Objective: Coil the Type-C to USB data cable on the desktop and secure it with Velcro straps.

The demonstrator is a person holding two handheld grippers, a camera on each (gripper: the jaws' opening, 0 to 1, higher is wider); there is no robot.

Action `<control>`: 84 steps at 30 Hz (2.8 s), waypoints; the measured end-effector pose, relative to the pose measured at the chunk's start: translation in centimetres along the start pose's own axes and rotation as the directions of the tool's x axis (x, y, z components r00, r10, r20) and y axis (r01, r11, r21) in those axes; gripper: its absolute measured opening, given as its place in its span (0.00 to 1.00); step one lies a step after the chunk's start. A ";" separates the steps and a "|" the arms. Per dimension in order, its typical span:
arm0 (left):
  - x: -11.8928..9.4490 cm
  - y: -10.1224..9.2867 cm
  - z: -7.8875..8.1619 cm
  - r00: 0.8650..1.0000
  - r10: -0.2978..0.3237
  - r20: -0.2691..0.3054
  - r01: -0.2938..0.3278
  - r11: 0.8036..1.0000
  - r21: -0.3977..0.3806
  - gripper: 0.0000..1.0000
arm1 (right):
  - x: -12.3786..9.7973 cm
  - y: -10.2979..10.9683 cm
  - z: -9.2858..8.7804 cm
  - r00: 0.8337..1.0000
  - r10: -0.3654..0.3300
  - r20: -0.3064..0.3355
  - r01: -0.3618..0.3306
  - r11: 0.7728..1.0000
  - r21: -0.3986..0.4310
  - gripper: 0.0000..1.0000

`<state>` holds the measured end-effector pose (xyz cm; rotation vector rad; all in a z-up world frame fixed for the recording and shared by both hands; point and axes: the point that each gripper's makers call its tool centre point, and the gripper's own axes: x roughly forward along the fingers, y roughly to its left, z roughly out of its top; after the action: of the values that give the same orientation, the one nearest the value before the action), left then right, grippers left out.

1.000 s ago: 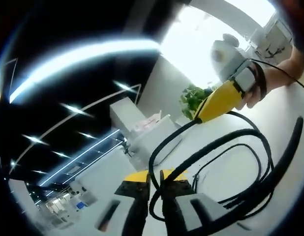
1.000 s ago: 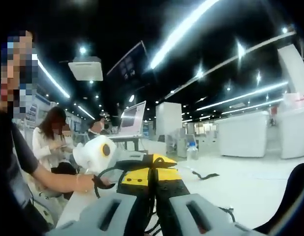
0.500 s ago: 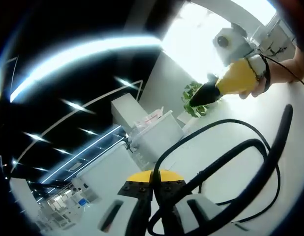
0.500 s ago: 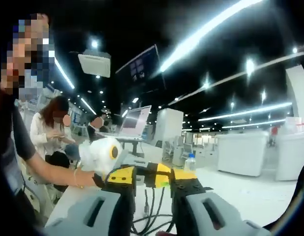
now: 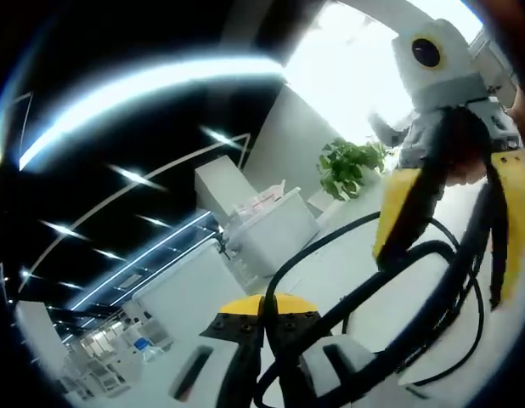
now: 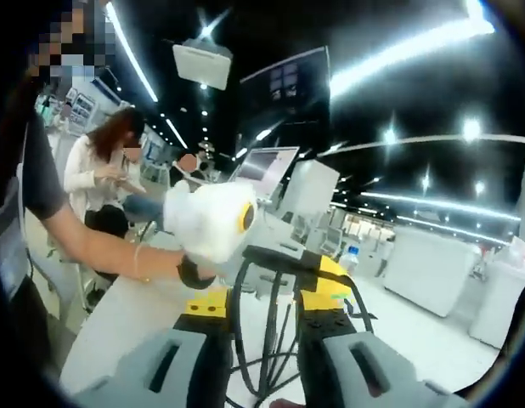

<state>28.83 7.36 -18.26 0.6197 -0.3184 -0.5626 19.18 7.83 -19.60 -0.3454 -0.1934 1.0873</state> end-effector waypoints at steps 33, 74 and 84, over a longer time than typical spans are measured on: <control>0.1 -1.1 -0.3 0.998 -0.065 -0.006 0.064 0.994 -0.089 0.04 | -2.7 -5.4 2.3 0.982 -0.158 0.105 0.148 0.984 0.096 0.25; -0.4 -3.4 1.6 0.988 -0.147 0.043 0.147 0.989 -0.002 0.04 | -2.5 -7.6 -2.1 0.971 -0.232 -0.051 0.238 0.949 0.205 0.22; -0.6 -3.9 1.9 0.980 -0.191 0.054 0.190 0.982 0.018 0.04 | -2.5 -6.9 -2.4 0.987 -0.146 -0.064 0.158 0.944 0.289 0.05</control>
<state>25.99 4.23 -19.33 0.6521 -0.3168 -0.7635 24.51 2.28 -19.26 -0.0838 -0.0192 0.9385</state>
